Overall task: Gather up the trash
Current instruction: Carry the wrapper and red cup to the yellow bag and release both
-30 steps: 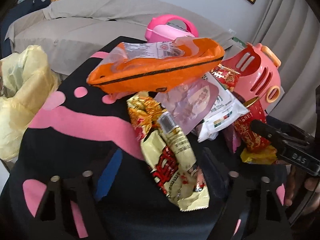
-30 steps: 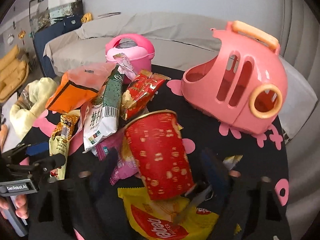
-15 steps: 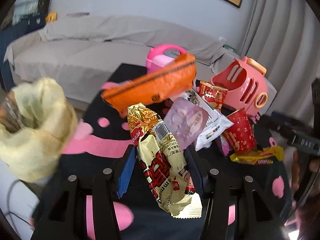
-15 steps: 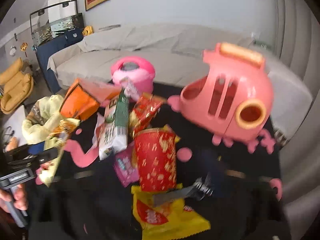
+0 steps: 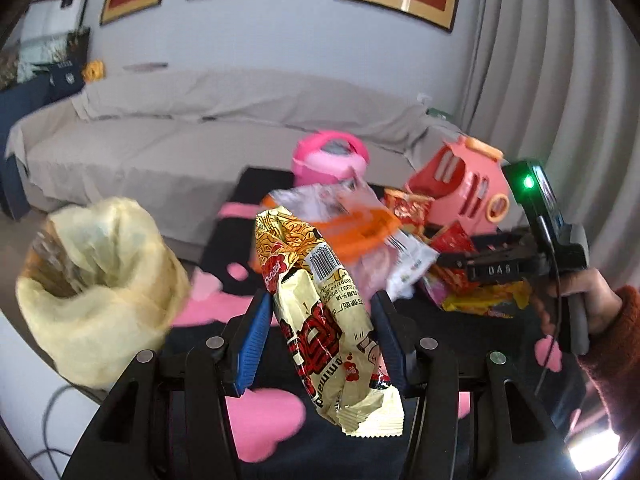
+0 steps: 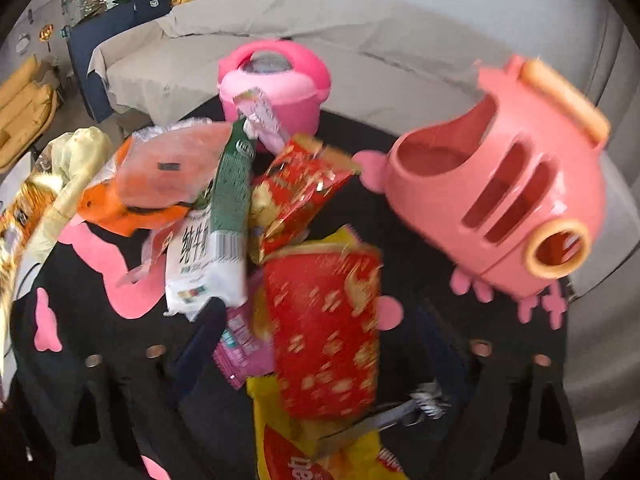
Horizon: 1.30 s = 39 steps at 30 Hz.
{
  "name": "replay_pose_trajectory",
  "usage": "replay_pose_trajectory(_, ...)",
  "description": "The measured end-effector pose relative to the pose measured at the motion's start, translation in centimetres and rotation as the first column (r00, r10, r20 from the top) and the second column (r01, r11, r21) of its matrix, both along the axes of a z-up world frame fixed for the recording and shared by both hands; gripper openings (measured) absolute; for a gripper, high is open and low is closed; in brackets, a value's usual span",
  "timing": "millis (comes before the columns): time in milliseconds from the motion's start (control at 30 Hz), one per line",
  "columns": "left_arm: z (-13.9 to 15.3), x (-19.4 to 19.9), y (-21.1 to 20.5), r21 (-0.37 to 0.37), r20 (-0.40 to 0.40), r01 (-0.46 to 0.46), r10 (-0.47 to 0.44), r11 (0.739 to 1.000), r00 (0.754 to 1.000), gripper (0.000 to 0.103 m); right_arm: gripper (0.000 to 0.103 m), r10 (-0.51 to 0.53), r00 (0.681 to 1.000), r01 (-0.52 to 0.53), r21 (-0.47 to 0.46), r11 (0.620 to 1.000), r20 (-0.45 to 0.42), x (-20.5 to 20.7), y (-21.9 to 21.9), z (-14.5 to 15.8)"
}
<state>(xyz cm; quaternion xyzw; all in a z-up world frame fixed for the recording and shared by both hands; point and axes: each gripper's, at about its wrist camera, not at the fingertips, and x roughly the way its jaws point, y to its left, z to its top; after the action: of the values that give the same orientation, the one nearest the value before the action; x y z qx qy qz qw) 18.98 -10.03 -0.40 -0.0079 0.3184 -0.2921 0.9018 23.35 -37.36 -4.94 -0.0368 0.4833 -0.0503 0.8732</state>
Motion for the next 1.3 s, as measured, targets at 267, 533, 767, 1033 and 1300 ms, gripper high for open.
replay_pose_trajectory(267,2.2,1.0,4.0,-0.018,0.073,-0.105,0.106,0.994,0.992,0.052,0.048,0.006,0.977,-0.009,0.012,1.000,0.213,-3.2,2.4,6.3)
replay_pose_trajectory(533,4.9,2.4,10.8,-0.011,0.160,-0.246,0.244,0.969,0.956,0.052,0.048,0.084,0.893,-0.131,0.078,0.988,0.442,-4.1,9.0,12.7)
replay_pose_trajectory(767,5.1,4.8,17.1,0.042,0.189,-0.383,0.369,0.923,0.910,0.052,0.049,0.164,0.850,-0.260,0.127,0.957,0.501,-1.1,15.7,12.3)
replay_pose_trajectory(1033,0.8,11.6,20.3,0.031,0.014,-0.373,0.373,0.927,0.928,0.052,0.049,0.233,0.865,-0.322,0.134,0.937,0.445,3.0,19.9,9.0)
replay_pose_trajectory(1300,-5.2,18.4,20.3,-0.055,-0.196,-0.355,0.338,0.933,0.920,0.080,0.049,0.195,0.904,-0.267,0.146,0.952,0.381,6.1,19.1,5.6)
